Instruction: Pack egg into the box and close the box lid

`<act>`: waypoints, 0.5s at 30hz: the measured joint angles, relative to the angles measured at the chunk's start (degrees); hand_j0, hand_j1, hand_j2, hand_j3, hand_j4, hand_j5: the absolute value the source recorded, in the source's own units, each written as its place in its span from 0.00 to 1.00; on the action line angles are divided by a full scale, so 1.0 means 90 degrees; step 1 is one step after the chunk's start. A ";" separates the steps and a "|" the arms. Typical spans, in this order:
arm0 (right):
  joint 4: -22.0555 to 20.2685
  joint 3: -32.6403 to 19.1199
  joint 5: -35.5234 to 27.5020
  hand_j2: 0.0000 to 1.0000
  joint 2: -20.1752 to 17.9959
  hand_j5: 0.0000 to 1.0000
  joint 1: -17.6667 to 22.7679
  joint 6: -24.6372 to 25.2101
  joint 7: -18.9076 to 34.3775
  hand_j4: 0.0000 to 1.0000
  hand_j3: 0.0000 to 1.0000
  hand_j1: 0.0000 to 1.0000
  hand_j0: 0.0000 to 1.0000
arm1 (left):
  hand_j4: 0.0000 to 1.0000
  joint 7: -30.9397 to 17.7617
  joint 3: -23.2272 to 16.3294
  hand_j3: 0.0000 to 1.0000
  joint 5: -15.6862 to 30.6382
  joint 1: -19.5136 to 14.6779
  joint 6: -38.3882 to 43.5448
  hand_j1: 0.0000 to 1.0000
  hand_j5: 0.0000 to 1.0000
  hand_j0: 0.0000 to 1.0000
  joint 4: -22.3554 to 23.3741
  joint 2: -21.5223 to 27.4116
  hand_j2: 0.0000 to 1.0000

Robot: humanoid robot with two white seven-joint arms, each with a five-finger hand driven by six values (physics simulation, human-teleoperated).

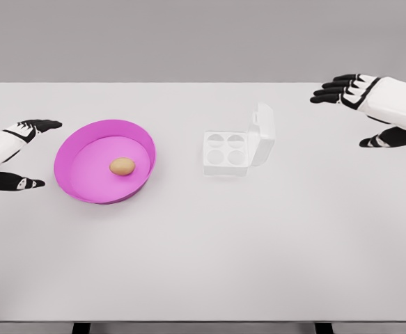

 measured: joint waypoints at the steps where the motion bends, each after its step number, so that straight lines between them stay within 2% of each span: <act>1: -0.0016 0.0008 0.0013 1.00 0.0007 1.00 0.0000 0.0000 0.0000 1.00 1.00 1.00 1.00 | 1.00 0.0000 0.0006 1.00 -0.0001 0.0010 0.0000 1.00 1.00 1.00 -0.0004 0.0003 1.00; 5: -0.0049 -0.0017 0.0042 1.00 0.0119 1.00 -0.0010 0.0001 0.0001 1.00 1.00 1.00 1.00 | 1.00 -0.0003 0.0028 1.00 0.0005 0.0010 0.0000 1.00 1.00 1.00 -0.0027 0.0015 1.00; 7: -0.0052 -0.0031 0.0048 1.00 0.0145 1.00 -0.0010 0.0001 0.0001 1.00 1.00 1.00 1.00 | 1.00 -0.0029 0.0010 1.00 0.0016 0.0068 -0.0001 1.00 1.00 1.00 -0.0203 0.0044 1.00; 10: -0.0013 -0.0171 0.0059 1.00 0.0149 1.00 0.0166 -0.0002 0.0002 1.00 1.00 1.00 1.00 | 1.00 -0.0401 -0.0046 1.00 0.0055 -0.0010 0.0002 1.00 1.00 1.00 -0.0489 0.0073 1.00; 12: 0.0006 -0.0302 0.0063 1.00 0.0161 1.00 0.0205 -0.0001 0.0002 1.00 1.00 1.00 1.00 | 1.00 -0.0798 -0.0110 1.00 0.0085 -0.0283 0.0002 1.00 1.00 1.00 -0.0575 0.0079 1.00; 14: 0.0029 -0.0434 0.0088 1.00 0.0216 1.00 0.0215 -0.0001 0.0002 1.00 1.00 1.00 1.00 | 1.00 -0.1014 -0.0399 1.00 0.0208 -0.0751 0.0005 1.00 1.00 1.00 -0.0617 0.0108 1.00; 15: 0.0023 -0.0560 0.0173 1.00 0.0265 1.00 0.0361 -0.0003 0.0002 1.00 1.00 1.00 1.00 | 1.00 -0.1079 -0.0608 1.00 0.0315 -0.1093 0.0006 1.00 1.00 1.00 -0.0628 0.0143 1.00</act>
